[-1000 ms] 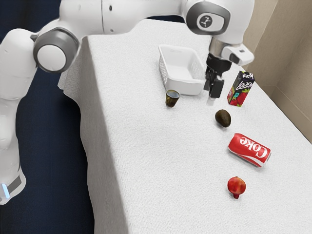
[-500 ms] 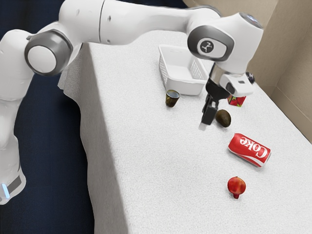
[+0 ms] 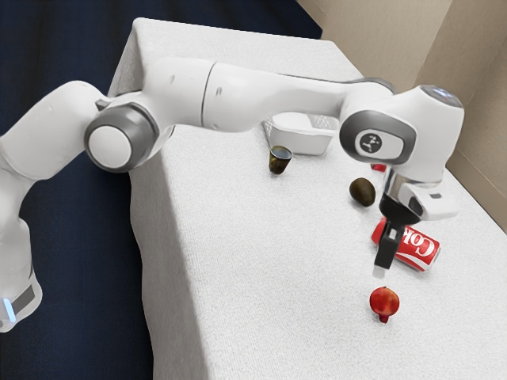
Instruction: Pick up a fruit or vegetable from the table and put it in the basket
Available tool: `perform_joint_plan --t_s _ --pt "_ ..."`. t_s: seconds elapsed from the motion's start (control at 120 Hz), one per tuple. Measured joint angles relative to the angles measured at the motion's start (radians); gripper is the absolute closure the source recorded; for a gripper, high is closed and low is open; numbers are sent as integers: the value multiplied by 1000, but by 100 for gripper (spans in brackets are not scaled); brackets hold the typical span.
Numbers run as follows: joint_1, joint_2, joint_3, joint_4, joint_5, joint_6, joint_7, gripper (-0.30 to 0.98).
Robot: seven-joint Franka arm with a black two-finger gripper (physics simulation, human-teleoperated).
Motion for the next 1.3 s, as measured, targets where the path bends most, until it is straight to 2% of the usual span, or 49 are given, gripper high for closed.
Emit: perform_joint_plan --t_s 0.158,0.317,1.067,1.217,1.3 --pt "2 79 6 1 -2 150 17 0" --pt "14 127 19 1 -4 222 31 0" --pt "17 209 40 1 -15 172 60 0" --pt "15 208 42 1 -11 179 62 28" --pt "15 208 40 0 -7 190 62 33"
